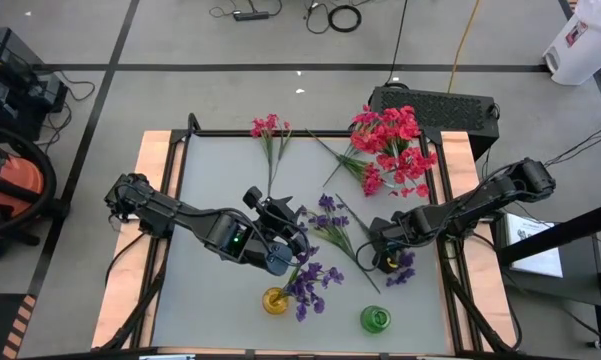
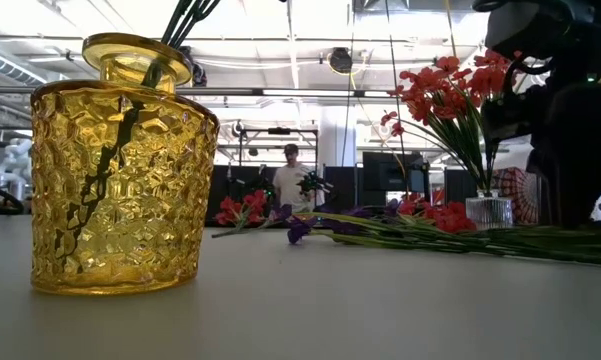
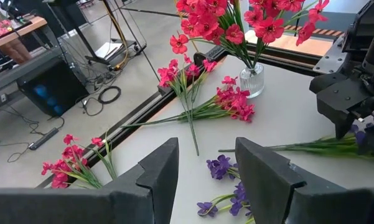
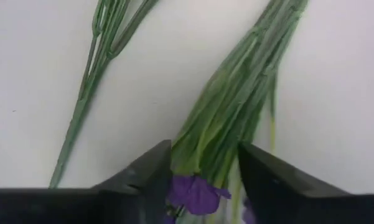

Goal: Sort flowers into vase by color
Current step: Put the right purple flower into the yellow transparent vase

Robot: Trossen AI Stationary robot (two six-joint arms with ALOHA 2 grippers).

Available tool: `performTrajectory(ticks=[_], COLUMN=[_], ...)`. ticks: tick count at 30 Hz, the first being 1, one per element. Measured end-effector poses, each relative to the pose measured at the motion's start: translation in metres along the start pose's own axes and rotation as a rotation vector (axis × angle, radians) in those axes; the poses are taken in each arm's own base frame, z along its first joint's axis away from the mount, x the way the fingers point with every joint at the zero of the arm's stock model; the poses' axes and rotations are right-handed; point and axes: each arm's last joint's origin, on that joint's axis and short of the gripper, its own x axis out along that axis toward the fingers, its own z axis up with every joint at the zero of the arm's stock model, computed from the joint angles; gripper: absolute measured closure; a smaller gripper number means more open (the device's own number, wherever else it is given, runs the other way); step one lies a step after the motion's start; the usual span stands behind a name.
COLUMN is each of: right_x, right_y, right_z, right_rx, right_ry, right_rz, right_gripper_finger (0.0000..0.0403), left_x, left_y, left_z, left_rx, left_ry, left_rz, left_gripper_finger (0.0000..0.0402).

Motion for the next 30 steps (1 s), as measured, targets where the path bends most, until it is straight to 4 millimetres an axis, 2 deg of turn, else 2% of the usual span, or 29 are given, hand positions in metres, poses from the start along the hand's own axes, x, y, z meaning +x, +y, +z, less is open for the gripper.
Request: performTrajectory(ticks=[10, 23, 30], right_x=[0.0, -0.001, -0.013], right_y=[0.0, -0.002, -0.004], right_z=[0.0, -0.003, -0.005], right_rx=[0.0, -0.012, -0.003], right_ry=[0.001, 0.029, 0.019], right_rz=[0.0, -0.012, 0.029], right_gripper_finger=[0.039, 0.0402, 0.0402], left_x=[0.0, 0.0, 0.0], left_y=[0.0, 0.0, 0.0], left_z=[0.0, 0.0, 0.0], left_rx=[0.0, 0.0, 0.0], left_ry=[0.0, 0.0, 0.0], left_rz=[0.0, 0.0, 0.0], left_gripper_finger=[0.0235, 0.0235, 0.0235])
